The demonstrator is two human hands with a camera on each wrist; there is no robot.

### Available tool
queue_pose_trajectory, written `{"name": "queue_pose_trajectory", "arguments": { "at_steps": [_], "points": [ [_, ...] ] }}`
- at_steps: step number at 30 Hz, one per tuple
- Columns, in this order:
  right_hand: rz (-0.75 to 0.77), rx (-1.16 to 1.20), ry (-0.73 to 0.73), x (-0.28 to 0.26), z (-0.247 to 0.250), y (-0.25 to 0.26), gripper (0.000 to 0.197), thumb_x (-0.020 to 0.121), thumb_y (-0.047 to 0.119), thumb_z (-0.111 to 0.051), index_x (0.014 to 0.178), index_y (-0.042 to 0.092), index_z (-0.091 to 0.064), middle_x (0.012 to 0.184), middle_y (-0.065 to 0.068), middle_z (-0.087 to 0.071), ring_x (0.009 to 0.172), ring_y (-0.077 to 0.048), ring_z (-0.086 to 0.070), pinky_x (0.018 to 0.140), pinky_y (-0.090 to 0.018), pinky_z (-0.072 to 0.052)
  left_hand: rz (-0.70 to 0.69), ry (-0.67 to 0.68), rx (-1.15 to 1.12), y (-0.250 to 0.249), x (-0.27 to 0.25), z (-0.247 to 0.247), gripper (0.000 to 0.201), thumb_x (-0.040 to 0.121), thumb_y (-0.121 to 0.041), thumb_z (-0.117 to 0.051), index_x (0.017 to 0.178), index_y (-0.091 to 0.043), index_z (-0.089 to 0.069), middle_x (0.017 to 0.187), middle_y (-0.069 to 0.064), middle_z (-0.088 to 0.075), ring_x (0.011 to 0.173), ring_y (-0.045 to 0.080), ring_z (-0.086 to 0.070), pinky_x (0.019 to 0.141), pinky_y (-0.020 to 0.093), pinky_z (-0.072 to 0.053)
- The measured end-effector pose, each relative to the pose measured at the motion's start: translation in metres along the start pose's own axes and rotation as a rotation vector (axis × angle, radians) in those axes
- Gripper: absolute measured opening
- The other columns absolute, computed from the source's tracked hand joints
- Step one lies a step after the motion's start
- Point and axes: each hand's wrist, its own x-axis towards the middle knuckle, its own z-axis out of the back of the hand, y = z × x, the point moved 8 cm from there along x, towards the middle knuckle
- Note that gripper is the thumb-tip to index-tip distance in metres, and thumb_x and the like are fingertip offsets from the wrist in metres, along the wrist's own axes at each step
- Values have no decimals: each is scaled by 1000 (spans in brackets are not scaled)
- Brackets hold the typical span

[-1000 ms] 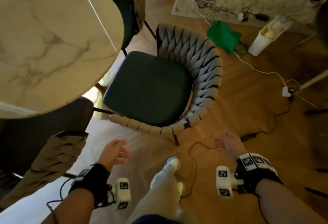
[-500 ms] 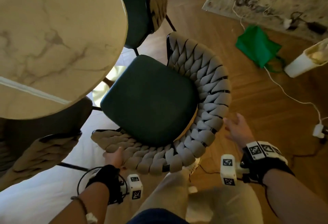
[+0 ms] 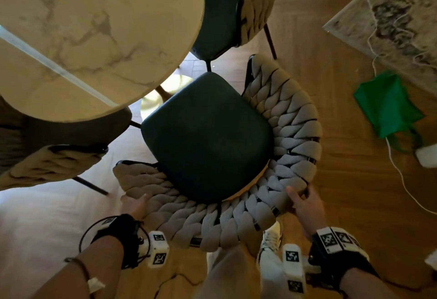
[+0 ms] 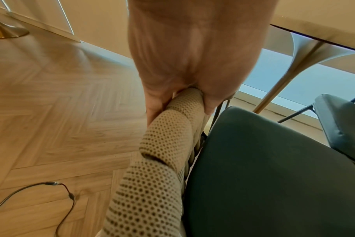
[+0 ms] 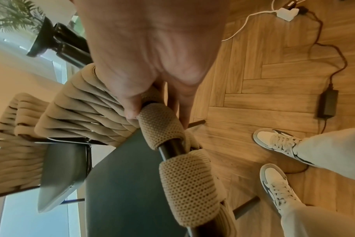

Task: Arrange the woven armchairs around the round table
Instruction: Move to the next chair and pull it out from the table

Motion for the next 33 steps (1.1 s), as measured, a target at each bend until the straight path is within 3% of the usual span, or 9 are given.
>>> {"name": "queue_pose_trajectory", "arguments": {
  "at_steps": [2, 4, 6, 10, 15, 21, 26, 29, 33],
  "points": [
    [6, 17, 2, 7, 10, 4, 61, 84, 37, -71, 140, 31, -45, 130, 1, -59, 125, -29, -55, 100, -59, -47, -11, 11, -27, 3, -3, -10, 83, 82, -40, -69, 146, -2, -32, 133, 27, -55, 116, 49, -58, 95, 56, -53],
    [15, 21, 6, 15, 17, 6, 61, 89, 22, -67, 144, 29, -41, 125, 3, -58, 124, -28, -55, 99, -61, -48, 0, 3, -44, 15, 14, -17, 85, 76, -45, -71, 143, -6, -35, 123, 21, -58, 111, 49, -61, 93, 61, -54],
    [15, 30, 34, 19, 20, 10, 62, 89, 19, -66, 145, 28, -40, 127, 2, -57, 122, -27, -56, 98, -61, -48, 12, 0, -36, 20, 18, -22, 90, 65, -52, -70, 140, -12, -39, 121, 22, -61, 104, 48, -63, 89, 64, -55],
    [26, 44, 64, 30, 26, 16, 64, 85, 24, -70, 142, 33, -42, 132, 2, -58, 119, -23, -57, 98, -59, -48, -14, 9, -89, 3, -6, -25, 76, 84, -38, -69, 145, -8, -35, 128, 24, -58, 110, 48, -61, 91, 63, -54],
    [28, 18, 51, 46, 26, 25, 60, 90, 23, -65, 144, 31, -40, 137, -2, -56, 126, -29, -54, 99, -60, -47, -64, -3, -78, 9, 44, -32, 96, 59, -56, -66, 141, -11, -44, 127, 20, -64, 105, 42, -66, 89, 61, -57],
    [35, 23, 67, 46, 23, 28, 62, 91, 20, -63, 147, 27, -37, 142, -6, -53, 129, -30, -52, 101, -59, -46, -68, -9, -83, -17, -5, -28, 72, 90, -32, -65, 148, -3, -34, 138, 26, -53, 120, 45, -57, 99, 59, -51],
    [55, -29, 112, 39, 14, 26, 72, 80, 42, -71, 144, 35, -39, 141, -3, -54, 129, -29, -53, 100, -60, -47, -67, -46, -12, -14, -3, -18, 71, 93, -33, -62, 149, -2, -32, 145, 28, -49, 126, 47, -53, 104, 54, -48],
    [80, -98, 103, 41, 11, 18, 99, 50, 79, -72, 138, 46, -40, 140, 3, -55, 130, -25, -52, 102, -60, -46, -67, -60, 24, -14, 1, -13, 71, 93, -33, -63, 148, 0, -32, 145, 29, -49, 128, 47, -52, 107, 56, -45],
    [107, -157, 96, 48, 13, 11, 90, 43, 87, -67, 125, 59, -44, 138, 7, -57, 129, -22, -53, 104, -58, -44, -75, -57, 32, -12, 0, -12, 72, 93, -33, -62, 149, 0, -32, 148, 29, -47, 131, 46, -50, 108, 55, -44]
  ]
}}
